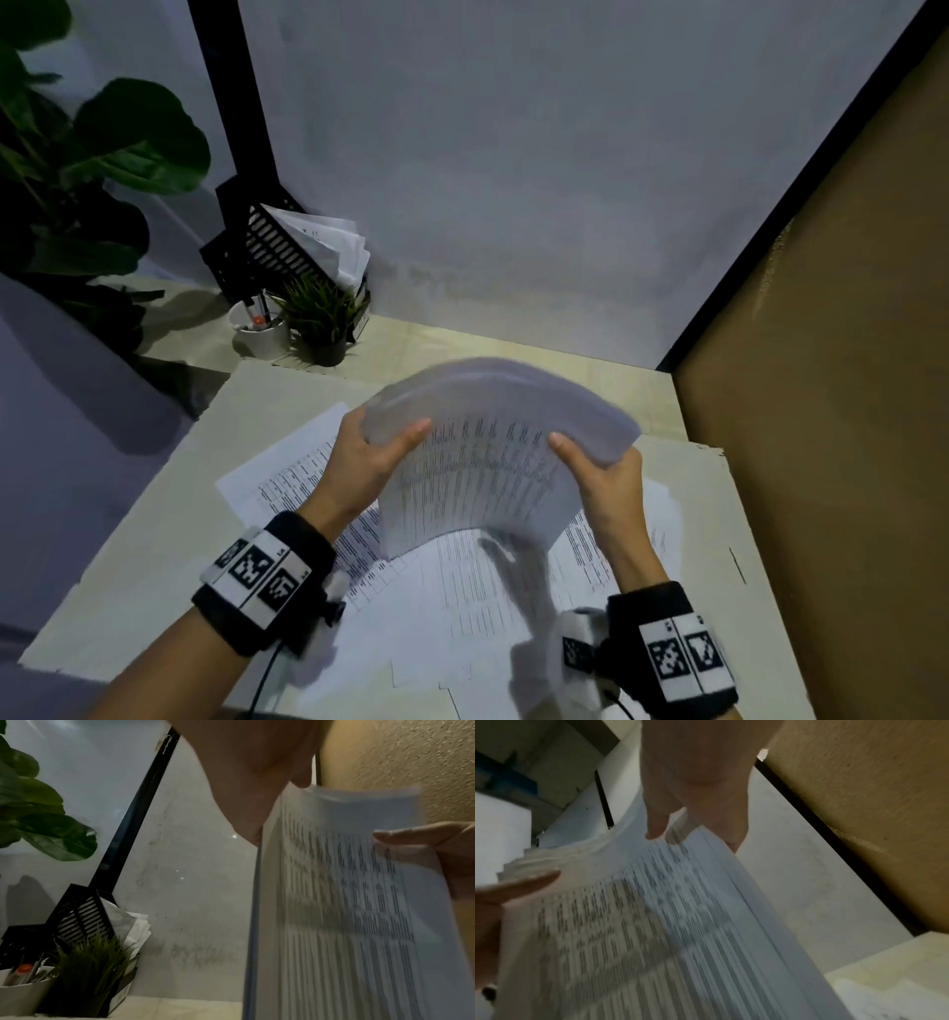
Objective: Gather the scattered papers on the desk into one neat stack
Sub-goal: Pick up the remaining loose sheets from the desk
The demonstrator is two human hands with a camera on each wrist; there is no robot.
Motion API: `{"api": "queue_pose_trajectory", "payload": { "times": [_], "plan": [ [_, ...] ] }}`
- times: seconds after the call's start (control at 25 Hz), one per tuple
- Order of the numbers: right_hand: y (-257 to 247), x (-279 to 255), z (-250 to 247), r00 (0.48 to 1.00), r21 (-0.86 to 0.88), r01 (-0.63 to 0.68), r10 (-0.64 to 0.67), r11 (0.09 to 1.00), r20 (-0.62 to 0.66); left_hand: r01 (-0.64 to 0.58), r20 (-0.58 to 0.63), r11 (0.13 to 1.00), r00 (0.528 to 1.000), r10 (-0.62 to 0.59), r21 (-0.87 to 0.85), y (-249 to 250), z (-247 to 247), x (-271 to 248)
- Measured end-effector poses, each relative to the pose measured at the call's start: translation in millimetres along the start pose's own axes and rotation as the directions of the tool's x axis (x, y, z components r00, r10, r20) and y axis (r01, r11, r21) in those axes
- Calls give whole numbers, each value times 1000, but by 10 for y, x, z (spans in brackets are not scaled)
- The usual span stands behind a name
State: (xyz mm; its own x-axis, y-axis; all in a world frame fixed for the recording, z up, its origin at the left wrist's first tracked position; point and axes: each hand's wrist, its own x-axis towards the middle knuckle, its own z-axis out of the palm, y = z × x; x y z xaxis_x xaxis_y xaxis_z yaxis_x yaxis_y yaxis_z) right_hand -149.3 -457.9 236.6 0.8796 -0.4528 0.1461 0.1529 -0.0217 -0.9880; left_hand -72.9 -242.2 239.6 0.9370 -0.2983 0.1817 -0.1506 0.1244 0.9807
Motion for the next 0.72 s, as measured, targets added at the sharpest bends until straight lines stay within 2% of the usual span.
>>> {"api": "queue_pose_trajectory", "payload": {
  "times": [0.12, 0.24, 0.4, 0.52, 0.6, 0.64, 0.72],
  "plan": [
    [-62, 81, 61, 999, 15, 41, -41, 999, -32, -56, 37, 998, 998, 56, 11, 68, 10, 60],
    [-131, 199, 131, 988, 18, 86, -83, 996, -128, -43, 37, 999, 998, 43, 13, 131, 41, 137],
    [-178, 314, 133, 985, -3, 90, -90, 996, -148, 39, -90, 996, 995, -32, 75, 188, 111, 225],
    [-82, 357, -6, 1000, 66, 21, -21, 998, -6, 44, 25, 998, 999, -45, 34, 103, -10, 231],
    [84, 278, -9, 983, -40, -113, 118, 993, 142, 160, 78, 987, 984, -162, 33, -77, -70, 187],
    [141, 209, 17, 970, -123, -153, 173, 981, 171, 231, 65, 972, 970, -233, 36, -133, -57, 146],
    [139, 151, 59, 978, -181, -141, 164, 973, 124, 260, 35, 966, 965, -260, 19, -157, -34, 130]
  ]
}}
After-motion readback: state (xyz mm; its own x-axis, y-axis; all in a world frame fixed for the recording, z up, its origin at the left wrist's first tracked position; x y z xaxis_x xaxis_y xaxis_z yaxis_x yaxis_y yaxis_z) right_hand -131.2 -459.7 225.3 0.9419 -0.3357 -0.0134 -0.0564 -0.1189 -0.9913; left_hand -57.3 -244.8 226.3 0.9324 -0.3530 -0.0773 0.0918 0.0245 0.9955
